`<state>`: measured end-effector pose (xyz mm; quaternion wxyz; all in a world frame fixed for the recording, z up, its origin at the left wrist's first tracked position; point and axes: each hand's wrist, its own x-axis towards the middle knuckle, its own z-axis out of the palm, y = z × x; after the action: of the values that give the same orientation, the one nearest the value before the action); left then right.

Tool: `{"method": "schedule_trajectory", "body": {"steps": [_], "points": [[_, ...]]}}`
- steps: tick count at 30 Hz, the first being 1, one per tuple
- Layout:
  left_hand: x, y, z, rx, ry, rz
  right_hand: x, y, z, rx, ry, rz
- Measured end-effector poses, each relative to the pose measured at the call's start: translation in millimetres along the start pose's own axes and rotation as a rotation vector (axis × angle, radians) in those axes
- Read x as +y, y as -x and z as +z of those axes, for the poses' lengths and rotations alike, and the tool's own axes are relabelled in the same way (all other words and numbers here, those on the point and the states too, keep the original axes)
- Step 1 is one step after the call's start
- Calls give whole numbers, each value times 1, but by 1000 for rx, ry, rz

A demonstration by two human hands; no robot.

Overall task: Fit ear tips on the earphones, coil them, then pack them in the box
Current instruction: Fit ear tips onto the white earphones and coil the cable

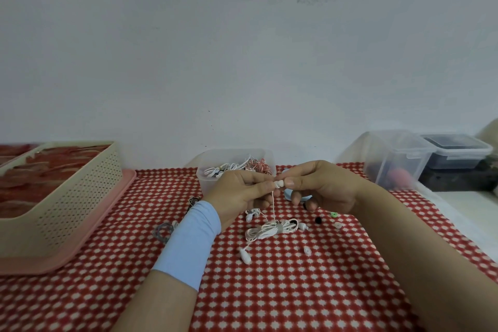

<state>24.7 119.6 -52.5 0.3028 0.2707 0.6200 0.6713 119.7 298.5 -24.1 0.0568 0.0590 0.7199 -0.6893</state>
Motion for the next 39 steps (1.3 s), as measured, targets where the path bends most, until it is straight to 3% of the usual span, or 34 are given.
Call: {"method": "schedule_trajectory", "body": {"steps": [14, 23, 39], "points": [[0, 1, 2, 13, -8, 21, 4, -2, -6, -5, -48, 16], [1, 1, 4, 23, -10, -1, -12, 10, -10, 74, 269, -90], [-1, 1, 4, 51, -110, 5, -9, 7, -4, 102, 319, -87]]}}
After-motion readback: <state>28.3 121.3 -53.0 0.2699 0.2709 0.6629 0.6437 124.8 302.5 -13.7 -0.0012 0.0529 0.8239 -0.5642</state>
